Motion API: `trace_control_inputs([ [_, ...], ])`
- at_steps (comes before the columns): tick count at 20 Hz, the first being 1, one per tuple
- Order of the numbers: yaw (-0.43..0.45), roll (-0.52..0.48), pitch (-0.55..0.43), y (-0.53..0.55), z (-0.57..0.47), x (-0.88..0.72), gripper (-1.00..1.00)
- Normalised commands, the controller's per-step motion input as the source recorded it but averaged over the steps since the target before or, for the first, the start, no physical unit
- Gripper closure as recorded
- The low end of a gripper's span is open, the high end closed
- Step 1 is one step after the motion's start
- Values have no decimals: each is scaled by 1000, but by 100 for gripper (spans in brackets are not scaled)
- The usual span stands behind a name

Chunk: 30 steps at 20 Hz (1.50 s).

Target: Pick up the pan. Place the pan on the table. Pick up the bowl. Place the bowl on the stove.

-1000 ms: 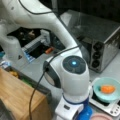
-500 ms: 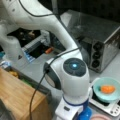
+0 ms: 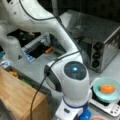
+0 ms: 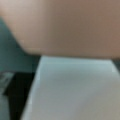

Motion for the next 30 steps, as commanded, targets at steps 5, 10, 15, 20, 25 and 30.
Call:
trace_control_inputs([
  [5, -64, -35, -17, -39, 6, 100, 100],
  [10, -64, -35, -19, -35, 18, 98, 100],
  [15, -63, -35, -21, -33, 25, 100, 100],
  [20, -63, -35, -21, -33, 25, 100, 100],
  [25, -62, -62, -37, -42, -3, 113, -100],
  [30, -59, -58, -32, -42, -114, 124, -100],
])
